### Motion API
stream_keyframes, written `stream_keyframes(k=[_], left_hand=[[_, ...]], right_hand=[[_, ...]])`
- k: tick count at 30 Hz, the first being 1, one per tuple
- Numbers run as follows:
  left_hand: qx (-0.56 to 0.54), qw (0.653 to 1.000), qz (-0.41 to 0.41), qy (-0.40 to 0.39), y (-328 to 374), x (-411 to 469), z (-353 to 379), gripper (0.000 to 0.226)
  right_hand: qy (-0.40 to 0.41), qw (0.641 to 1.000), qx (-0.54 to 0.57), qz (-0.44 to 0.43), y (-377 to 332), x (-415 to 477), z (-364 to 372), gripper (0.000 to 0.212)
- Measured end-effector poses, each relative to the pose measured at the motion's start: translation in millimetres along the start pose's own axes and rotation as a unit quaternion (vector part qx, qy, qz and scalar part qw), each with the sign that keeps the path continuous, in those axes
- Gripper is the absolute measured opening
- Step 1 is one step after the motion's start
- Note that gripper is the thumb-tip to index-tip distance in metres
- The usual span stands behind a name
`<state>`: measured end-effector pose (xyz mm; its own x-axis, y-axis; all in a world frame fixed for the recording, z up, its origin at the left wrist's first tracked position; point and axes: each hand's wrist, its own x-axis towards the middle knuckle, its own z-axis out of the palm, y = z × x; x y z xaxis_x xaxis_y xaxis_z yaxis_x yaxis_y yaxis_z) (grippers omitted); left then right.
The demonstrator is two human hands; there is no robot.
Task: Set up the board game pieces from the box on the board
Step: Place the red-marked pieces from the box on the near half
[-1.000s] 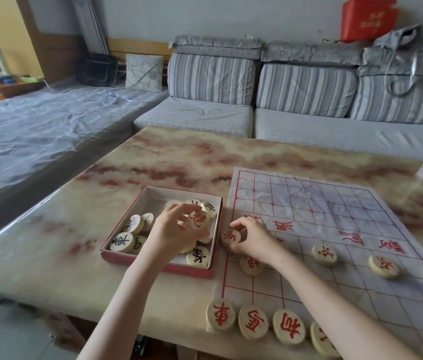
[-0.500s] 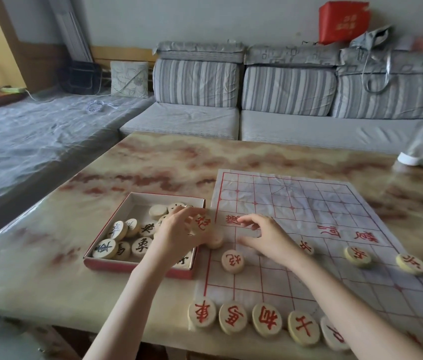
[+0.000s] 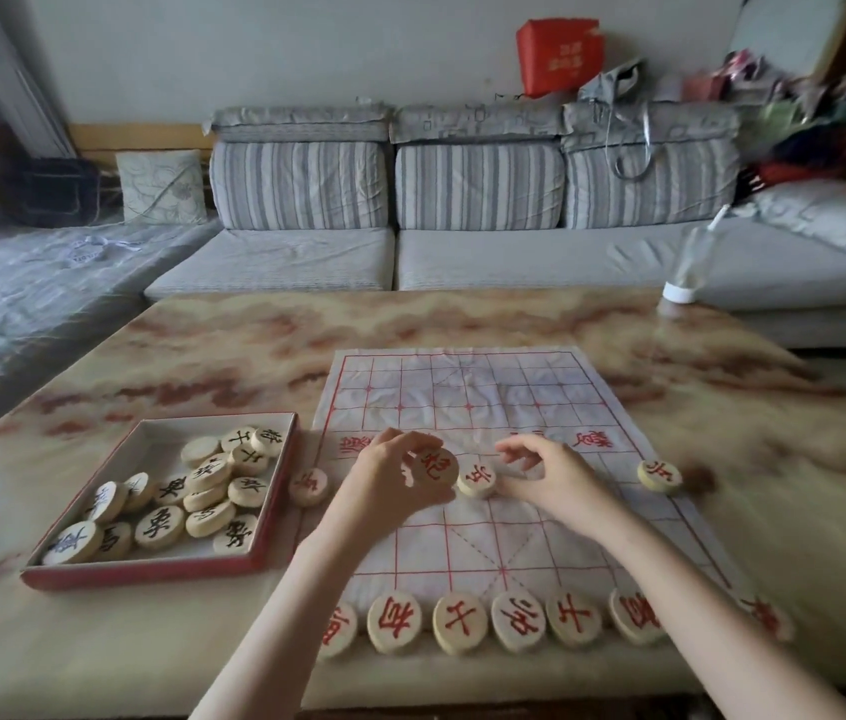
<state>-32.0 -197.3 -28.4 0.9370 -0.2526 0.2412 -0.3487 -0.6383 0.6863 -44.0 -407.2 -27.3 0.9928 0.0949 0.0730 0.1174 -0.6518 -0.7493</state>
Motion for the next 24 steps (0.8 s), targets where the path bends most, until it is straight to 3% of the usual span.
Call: stream_keyframes(k=[12,24], left_hand=[[-0.002,0.991,0.081,-0.102,70.1,25.9,97.6,0.054],[-0.012,0.986,0.086,-0.143,90.1,42.6,160.9,0.056]], right_hand=[[0.086,0.994,0.046,0.051,80.2,-36.2,-81.1,0.038],[0.088,0.993,0.052,0.064,113.4,-51.4,-93.7,0.037]])
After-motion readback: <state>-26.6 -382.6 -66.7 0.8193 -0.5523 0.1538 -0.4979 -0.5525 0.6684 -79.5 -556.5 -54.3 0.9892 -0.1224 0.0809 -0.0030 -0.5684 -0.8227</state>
